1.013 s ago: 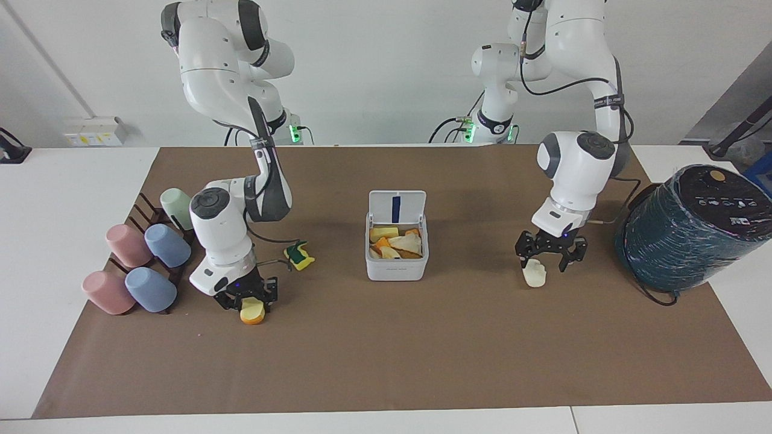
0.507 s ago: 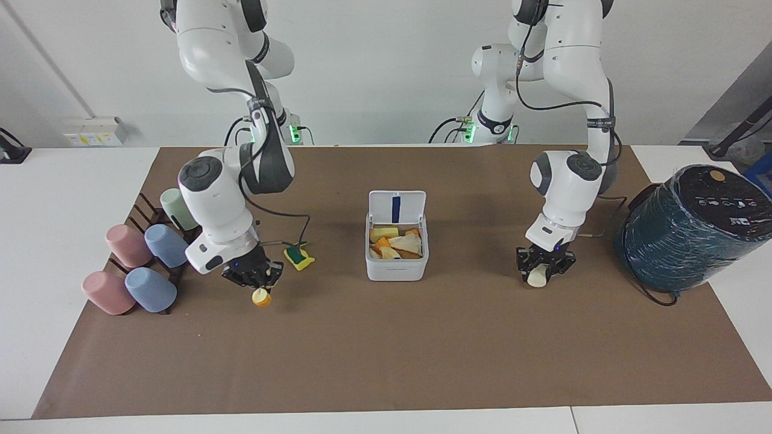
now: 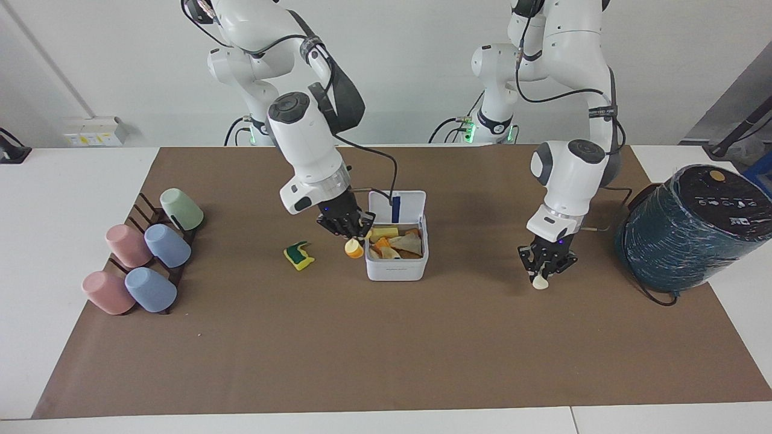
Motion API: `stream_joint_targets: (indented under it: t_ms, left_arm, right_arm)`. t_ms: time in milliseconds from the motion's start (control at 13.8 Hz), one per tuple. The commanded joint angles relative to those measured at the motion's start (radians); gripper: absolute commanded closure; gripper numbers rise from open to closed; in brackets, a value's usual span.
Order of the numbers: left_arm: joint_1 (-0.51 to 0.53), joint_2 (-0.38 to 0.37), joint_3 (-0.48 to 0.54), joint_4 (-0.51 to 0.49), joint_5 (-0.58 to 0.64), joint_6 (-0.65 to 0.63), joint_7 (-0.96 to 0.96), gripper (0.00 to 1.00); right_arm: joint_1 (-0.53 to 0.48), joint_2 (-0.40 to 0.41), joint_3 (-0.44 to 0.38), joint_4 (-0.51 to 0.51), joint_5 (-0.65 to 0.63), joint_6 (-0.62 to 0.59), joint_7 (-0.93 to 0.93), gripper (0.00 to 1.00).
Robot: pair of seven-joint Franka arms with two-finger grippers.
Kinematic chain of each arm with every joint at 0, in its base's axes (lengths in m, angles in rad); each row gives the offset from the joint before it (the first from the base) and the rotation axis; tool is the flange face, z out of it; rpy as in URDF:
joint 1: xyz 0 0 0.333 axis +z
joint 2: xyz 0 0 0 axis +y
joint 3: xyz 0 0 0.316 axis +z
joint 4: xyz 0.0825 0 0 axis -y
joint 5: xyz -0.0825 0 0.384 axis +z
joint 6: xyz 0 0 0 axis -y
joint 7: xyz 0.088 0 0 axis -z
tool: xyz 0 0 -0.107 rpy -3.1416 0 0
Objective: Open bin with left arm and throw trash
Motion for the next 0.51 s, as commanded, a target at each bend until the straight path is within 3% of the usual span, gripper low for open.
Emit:
stream_joint_targets:
  t_ms: [0,145,362,434]
  left_arm:
    - [-0.050,-0.049,0.006,0.060,0.005,-0.134,-0.055,1.00]
    - [-0.088,-0.043,0.004,0.158,0.005,-0.263,-0.122,1.00]
    - [-0.149,-0.029,0.004,0.227,-0.004,-0.315,-0.227,1.00]
    - [-0.171,-0.029,0.004,0.230,-0.004,-0.315,-0.250,1.00]
  right_arm:
    - [0.018,0.013,0.006,-0.010,0.061,0.045,0.036,1.00]
    - [0.038,0.043,0.006,-0.010,0.061,0.065,0.036,1.00]
    - [0.073,0.062,0.006,-0.023,0.063,0.073,0.056,0.99]
    - [0.076,0.059,0.006,-0.034,0.063,0.072,0.056,0.64]
